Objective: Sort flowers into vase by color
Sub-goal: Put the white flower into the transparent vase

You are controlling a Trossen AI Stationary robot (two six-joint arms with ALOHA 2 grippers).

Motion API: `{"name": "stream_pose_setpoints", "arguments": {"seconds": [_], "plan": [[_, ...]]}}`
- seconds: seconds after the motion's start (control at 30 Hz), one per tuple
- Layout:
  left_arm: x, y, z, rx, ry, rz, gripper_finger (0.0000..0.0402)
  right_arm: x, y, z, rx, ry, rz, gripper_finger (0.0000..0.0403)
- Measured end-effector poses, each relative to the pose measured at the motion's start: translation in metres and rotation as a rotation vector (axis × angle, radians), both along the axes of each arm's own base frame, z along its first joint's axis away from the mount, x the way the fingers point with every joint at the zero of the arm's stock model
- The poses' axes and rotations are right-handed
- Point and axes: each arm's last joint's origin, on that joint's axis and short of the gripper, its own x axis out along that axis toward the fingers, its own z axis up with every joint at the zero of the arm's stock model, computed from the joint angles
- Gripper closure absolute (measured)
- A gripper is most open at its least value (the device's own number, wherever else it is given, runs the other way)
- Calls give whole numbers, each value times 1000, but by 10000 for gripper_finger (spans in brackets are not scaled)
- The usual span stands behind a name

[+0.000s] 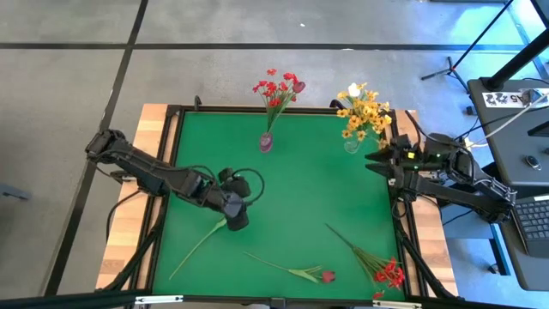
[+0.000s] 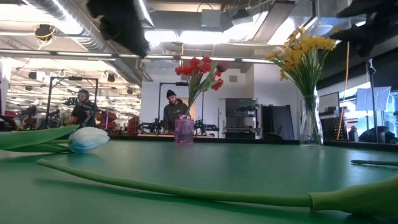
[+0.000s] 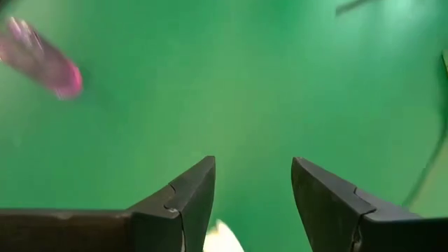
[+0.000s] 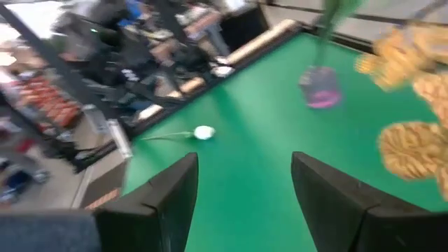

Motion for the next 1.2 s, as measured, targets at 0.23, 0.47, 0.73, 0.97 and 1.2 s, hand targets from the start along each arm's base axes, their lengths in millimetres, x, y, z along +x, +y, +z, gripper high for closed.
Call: {"name": "stream_pose_setpoints", "arguments": {"seconds": [0.23, 0.47, 0.73, 0.97, 1.2], "plan": [[-20, -20, -6, -90, 88, 72, 219, 2, 3, 21, -60, -212, 152, 176], [-34, -37, -19, -135, 119, 151, 219, 2, -2, 34, -226, -329, -52, 176], [-56, -37, -58, -216, 220, 305, 219, 19, -13, 38, -303, -316, -181, 176], [-73, -42, -81, -278, 270, 375, 219, 33, -21, 46, -315, -359, -251, 176], [-80, -57, -85, -334, 256, 323, 219, 56, -31, 41, -295, -303, -303, 176]]}}
